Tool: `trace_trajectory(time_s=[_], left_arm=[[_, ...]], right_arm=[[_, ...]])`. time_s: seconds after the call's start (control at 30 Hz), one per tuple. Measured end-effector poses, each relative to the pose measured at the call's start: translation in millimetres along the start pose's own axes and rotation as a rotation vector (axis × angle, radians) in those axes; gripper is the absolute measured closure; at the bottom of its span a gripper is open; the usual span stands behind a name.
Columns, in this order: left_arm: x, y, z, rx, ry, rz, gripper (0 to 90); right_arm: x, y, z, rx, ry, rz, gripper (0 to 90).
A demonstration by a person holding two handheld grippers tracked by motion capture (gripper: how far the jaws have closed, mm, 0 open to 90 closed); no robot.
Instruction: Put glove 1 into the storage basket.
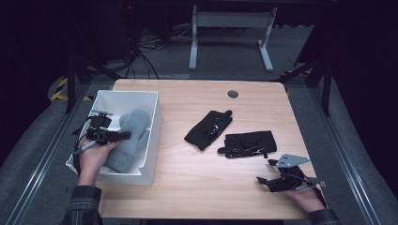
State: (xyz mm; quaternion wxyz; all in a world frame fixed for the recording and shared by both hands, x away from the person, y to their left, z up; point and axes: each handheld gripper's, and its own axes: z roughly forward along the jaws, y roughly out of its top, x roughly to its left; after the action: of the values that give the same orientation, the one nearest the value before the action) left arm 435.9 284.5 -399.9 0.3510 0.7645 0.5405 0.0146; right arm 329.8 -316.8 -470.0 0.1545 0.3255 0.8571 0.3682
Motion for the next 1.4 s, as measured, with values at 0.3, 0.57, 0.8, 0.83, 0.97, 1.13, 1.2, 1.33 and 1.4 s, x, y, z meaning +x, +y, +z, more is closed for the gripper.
trace_trajectory(time_s=[0.3, 0.57, 0.8, 0.83, 0.97, 1.13, 1.2, 1.33, 1.4], left_arm=[[3.3, -3.0, 11.3, 0.027, 0.099, 0.005, 53.1], [-12.7, 7.3, -13.4, -0.084, 0.183, 0.037, 28.1], [-32.0, 17.7, -31.7, -0.135, 0.138, 0.094, 23.3], [-35.9, 19.1, -33.4, -0.139, 0.126, 0.101, 21.9], [-50.3, 24.6, -37.3, -0.148, 0.089, 0.150, 20.9], [-78.2, 32.2, -40.1, -0.164, 0.058, 0.224, 19.2], [-89.5, 34.5, -39.4, -0.164, 0.036, 0.242, 18.7], [-104.6, 37.2, -36.6, -0.158, 0.014, 0.266, 18.5], [-115.7, 38.9, -33.0, -0.155, 0.001, 0.285, 18.4]], right_arm=[[-0.1, 0.0, -0.1, 0.001, 0.001, 0.000, 15.7], [-0.1, 0.0, 0.0, 0.001, 0.001, -0.001, 15.7], [0.0, 0.0, 0.0, 0.000, 0.000, 0.000, 15.7], [-0.1, 0.0, -0.1, 0.001, 0.001, -0.001, 15.7], [0.0, 0.0, 0.0, 0.001, 0.000, -0.001, 15.7], [0.0, 0.0, 0.0, 0.001, 0.000, -0.001, 15.7], [0.0, 0.0, 0.0, 0.001, 0.000, -0.001, 15.6], [0.0, 0.0, 0.0, 0.001, 0.000, -0.001, 15.6], [0.0, 0.0, 0.0, 0.001, 0.000, -0.001, 15.7]])
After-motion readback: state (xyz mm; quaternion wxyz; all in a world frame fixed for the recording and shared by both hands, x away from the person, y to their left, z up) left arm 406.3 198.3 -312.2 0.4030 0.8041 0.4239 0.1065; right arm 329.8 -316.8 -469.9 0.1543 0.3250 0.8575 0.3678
